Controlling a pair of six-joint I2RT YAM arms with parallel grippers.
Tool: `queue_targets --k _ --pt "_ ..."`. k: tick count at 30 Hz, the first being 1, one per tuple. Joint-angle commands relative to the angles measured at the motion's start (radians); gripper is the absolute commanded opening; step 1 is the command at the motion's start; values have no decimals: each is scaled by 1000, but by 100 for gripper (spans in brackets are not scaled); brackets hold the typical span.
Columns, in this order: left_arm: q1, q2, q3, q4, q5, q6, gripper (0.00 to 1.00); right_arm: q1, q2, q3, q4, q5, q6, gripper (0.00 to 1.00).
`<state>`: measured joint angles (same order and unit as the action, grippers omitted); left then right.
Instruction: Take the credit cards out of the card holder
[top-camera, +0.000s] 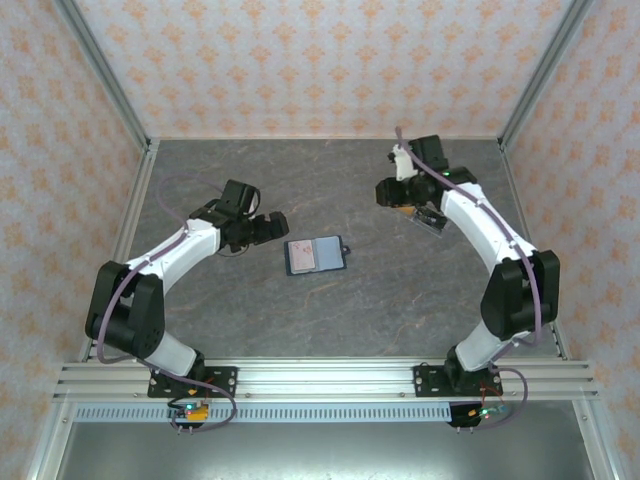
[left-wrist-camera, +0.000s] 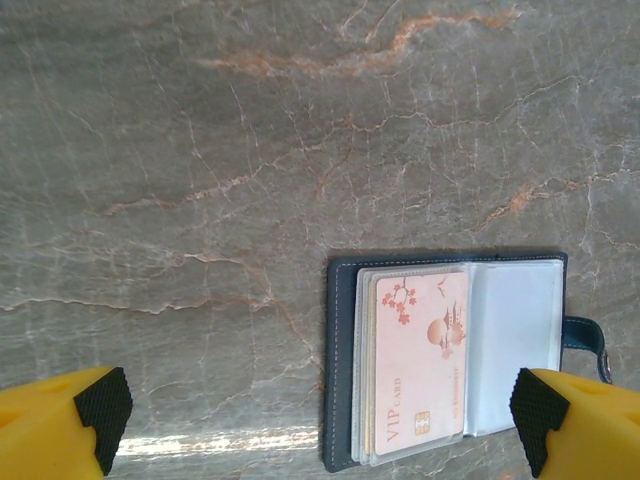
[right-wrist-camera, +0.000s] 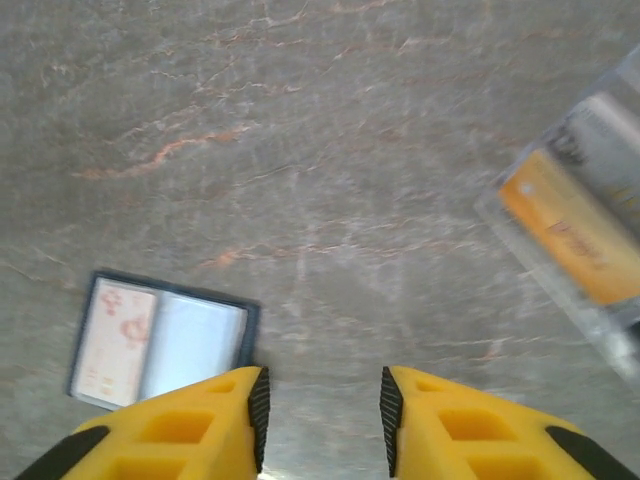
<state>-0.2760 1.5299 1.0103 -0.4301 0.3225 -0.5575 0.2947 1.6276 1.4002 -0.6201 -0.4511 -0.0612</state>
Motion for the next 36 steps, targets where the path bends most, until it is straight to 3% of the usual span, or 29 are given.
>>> queue_targets --k 1,6,11,17,24,28,36 --pt "-6 24 -10 40 30 -55 100 74 66 -7 -1 87 179 43" --pt "-13 44 -16 48 32 -92 100 207 143 -12 89 105 319 44" --pt "-14 41 -38 66 32 -111 100 290 252 6 189 -126 419 39" --pt "-20 41 -62 85 42 -131 97 341 362 26 226 -159 480 36" --pt "-27 61 -48 83 52 -133 94 345 432 62 219 -160 489 25" --pt "-41 87 -30 89 71 -136 87 342 454 73 197 -138 483 22" --pt "-67 145 -36 202 187 -184 59 330 455 58 193 -129 478 18"
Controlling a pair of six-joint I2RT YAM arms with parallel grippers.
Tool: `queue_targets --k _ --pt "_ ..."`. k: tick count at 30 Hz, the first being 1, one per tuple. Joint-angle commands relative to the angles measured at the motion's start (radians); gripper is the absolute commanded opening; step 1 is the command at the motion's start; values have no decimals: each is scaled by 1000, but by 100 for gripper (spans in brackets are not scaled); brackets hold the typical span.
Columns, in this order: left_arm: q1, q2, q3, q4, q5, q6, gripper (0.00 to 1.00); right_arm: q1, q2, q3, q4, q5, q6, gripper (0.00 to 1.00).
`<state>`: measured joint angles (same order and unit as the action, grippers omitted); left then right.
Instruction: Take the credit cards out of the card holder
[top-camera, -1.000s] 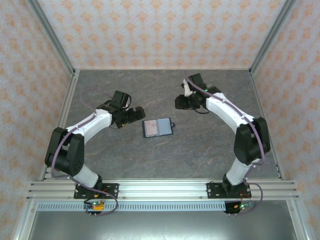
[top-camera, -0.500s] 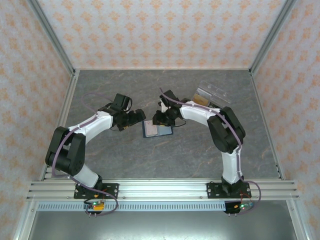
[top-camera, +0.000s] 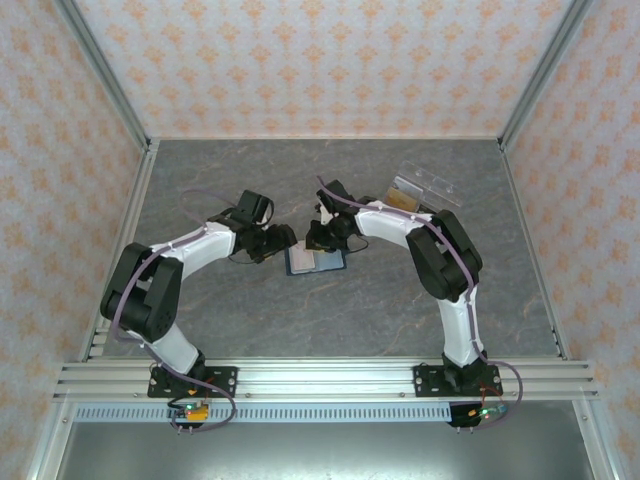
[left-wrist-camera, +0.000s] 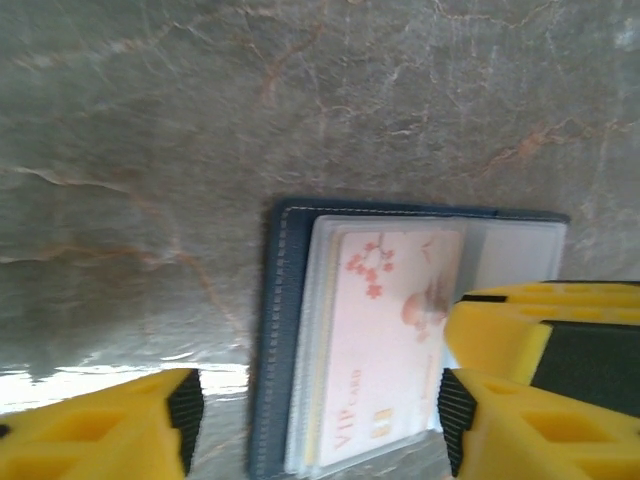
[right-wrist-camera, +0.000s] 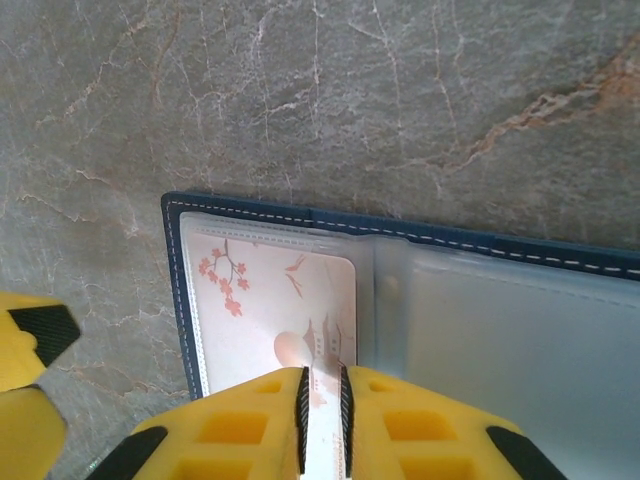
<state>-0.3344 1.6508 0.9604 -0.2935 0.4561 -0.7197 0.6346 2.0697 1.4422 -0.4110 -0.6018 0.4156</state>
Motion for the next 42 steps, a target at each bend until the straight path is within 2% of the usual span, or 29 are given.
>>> queue_targets --k 1,9,14,24,34,39,42 --pt "-10 32 15 74 59 -28 55 -12 12 13 -16 23 3 18" --pt "-27 85 37 95 83 -40 35 -18 27 14 -17 3 -3 18" --pt "-37 111 45 101 98 -47 28 -19 39 17 -12 -22 -10 18" --pt "-37 131 34 78 63 -46 26 -23 46 15 -14 -44 -29 16" --pt "-37 129 30 90 95 -32 24 -30 39 11 13 -96 -33 17" --pt "-37 128 37 90 116 -18 24 -29 68 20 -13 -94 -40 17" --pt "-35 101 40 64 88 -9 25 -30 73 21 -30 -74 -50 14"
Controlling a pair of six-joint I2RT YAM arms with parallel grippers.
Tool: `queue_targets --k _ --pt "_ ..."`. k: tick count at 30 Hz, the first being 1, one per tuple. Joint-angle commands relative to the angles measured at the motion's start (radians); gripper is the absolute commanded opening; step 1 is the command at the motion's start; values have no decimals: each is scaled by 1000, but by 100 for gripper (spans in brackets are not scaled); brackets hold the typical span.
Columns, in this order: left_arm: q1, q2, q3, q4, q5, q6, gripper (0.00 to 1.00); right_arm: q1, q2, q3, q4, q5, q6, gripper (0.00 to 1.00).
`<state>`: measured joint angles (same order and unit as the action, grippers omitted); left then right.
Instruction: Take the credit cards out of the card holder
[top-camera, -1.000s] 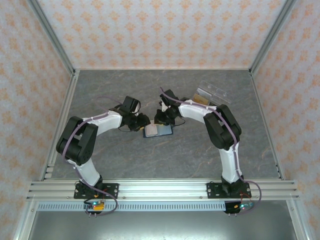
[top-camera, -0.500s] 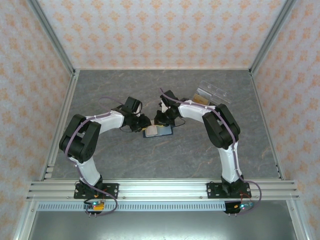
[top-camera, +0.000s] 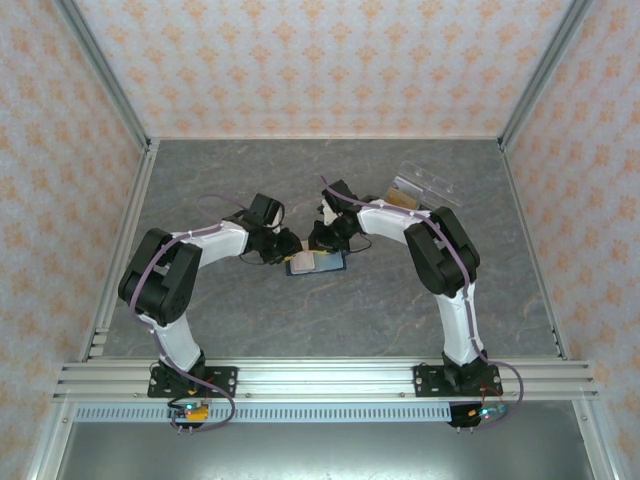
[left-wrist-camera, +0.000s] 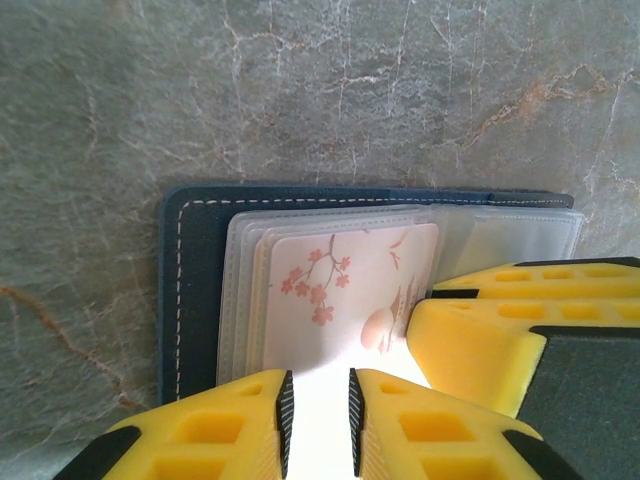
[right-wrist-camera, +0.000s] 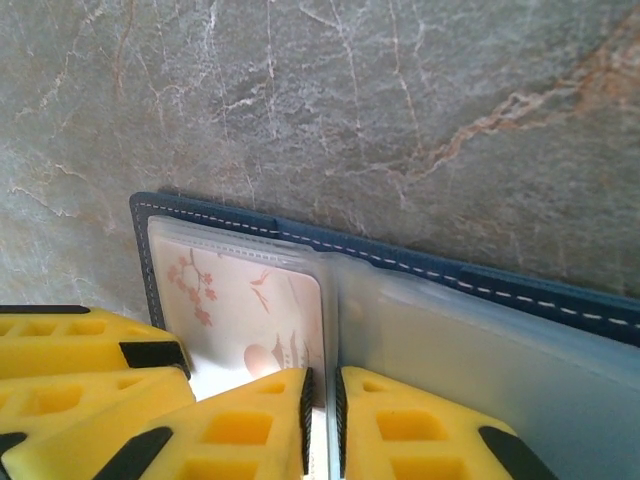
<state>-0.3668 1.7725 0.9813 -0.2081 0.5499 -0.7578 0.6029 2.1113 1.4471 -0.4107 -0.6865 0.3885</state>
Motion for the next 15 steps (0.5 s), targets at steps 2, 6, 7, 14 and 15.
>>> queue_targets --k 2,6,7,14,15 --pt "-2 -48 16 -46 -50 36 26 1 30 18 -44 33 -29 11" --pt "3 -77 8 -73 -89 44 26 2 24 14 -53 53 -41 7" --pt "4 -76 7 -69 -87 46 26 2 24 12 -54 53 -44 6" --pt "4 -35 13 -54 -71 35 25 2 21 10 -51 53 -45 5" --pt "3 -29 16 -61 -76 34 25 1 19 7 -48 53 -45 5"
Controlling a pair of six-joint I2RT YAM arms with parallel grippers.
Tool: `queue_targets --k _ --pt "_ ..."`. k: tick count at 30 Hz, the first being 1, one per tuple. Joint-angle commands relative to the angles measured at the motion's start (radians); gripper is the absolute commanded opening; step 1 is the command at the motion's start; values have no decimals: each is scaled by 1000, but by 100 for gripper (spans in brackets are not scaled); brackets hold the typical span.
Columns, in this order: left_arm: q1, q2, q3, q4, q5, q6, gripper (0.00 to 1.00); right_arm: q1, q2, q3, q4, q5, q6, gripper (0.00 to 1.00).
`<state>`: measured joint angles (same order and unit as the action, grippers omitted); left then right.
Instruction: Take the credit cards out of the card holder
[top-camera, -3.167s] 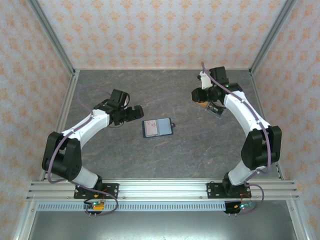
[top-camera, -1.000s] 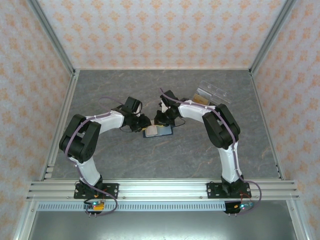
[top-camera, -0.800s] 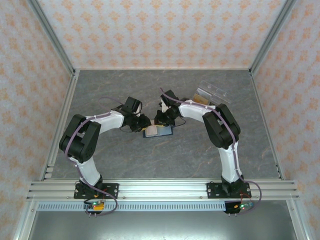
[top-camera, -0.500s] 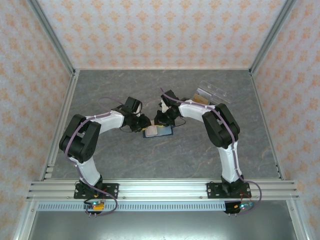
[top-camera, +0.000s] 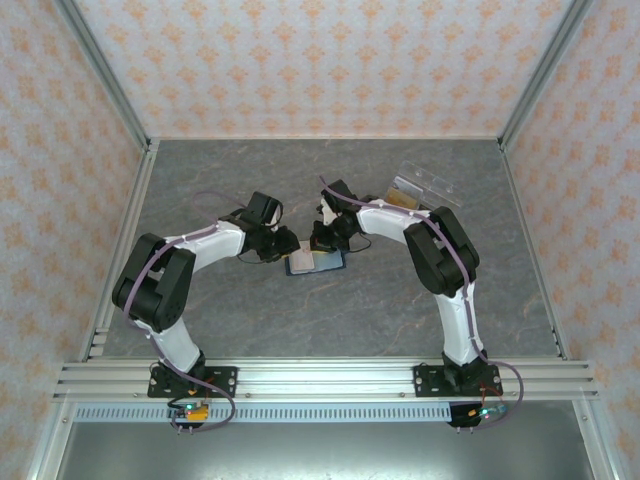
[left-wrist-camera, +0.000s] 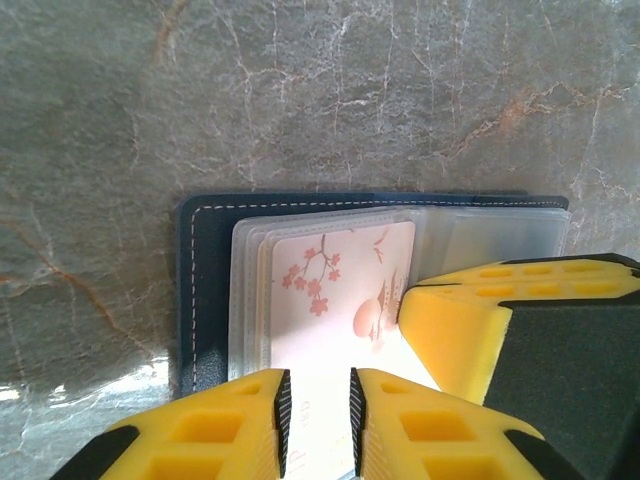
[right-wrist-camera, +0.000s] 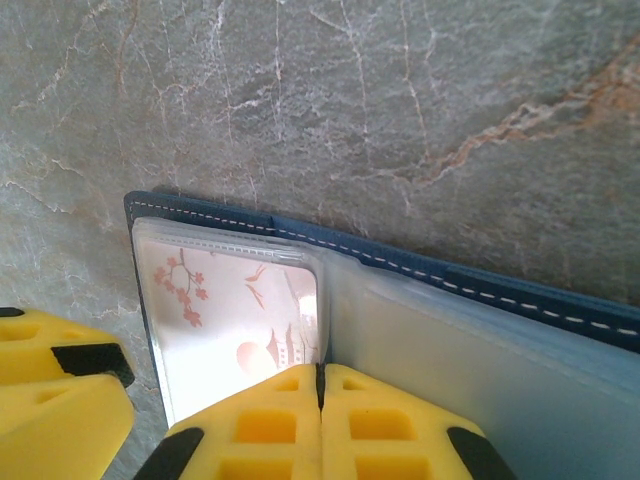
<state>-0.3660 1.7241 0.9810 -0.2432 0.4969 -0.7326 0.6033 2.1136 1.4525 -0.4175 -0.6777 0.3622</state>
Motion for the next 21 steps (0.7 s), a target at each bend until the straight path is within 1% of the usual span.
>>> queue_targets --k 1,5,8,11,14,18,21 --pt "2 26 20 -34 -32 10 25 1 16 0 -40 44 -17 5" --pt "4 35 21 -55 -64 15 26 2 12 0 -38 44 -17 7" --pt "4 43 16 -37 -45 12 26 1 14 1 -35 35 -16 9" --pt "4 49 15 -26 -34 11 24 1 14 1 -33 31 -16 9" --pt "4 56 17 -22 -24 12 17 1 11 -1 -30 22 -16 9" --pt "4 64 16 -18 -14 15 13 0 2 -4 -17 0 -17 11" --pt "4 72 17 -18 3 28 8 -4 3 0 -13 -23 -17 12"
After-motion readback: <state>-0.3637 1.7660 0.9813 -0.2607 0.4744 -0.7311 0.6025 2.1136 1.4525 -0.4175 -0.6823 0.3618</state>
